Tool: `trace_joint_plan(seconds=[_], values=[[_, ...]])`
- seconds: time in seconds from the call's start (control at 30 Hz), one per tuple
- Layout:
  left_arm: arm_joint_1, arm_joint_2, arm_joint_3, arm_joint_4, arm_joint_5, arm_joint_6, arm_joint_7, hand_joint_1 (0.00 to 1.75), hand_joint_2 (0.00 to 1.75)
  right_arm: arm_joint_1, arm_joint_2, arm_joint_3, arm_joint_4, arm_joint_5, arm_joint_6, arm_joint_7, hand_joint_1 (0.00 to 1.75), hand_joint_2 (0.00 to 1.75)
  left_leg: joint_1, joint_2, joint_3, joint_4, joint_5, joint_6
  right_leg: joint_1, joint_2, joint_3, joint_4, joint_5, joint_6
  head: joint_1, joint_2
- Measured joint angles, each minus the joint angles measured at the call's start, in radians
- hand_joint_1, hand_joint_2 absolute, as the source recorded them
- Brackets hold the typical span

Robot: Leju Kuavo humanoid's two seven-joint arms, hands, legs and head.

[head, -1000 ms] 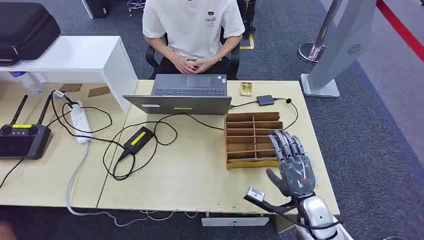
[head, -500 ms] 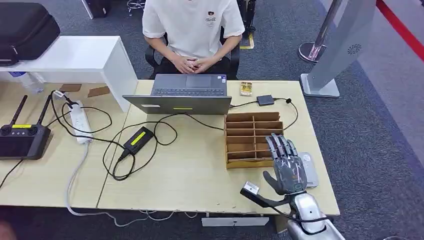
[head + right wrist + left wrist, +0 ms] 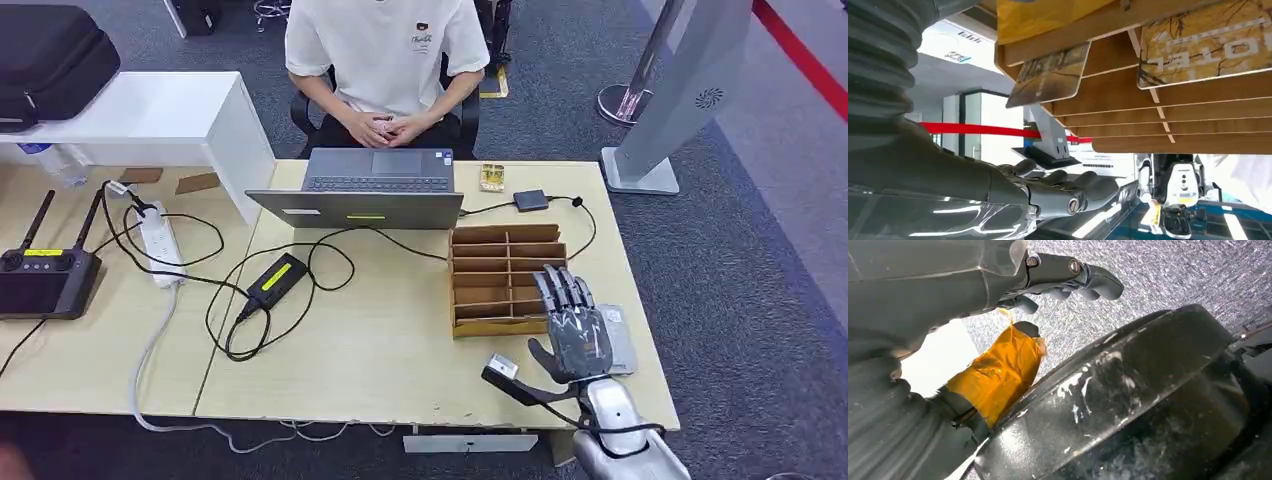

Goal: Pass the card to the sensor for recognition and then transmit it.

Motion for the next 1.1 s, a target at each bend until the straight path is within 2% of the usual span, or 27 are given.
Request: trace_joint_plan(seconds=[1.1], values=[[0.000, 0.000, -0.010, 0.000, 0.000, -0.001, 0.000, 0.00, 1.75, -0.034, 0.004, 0.000, 0.037, -0.009, 0.003, 0.003, 0.00, 1.75, 0.000, 0.000, 0.000, 0.000, 0.000, 0.000, 0.000, 0.000, 0.000, 0.000, 0.000, 0.000, 0.000, 0.000]])
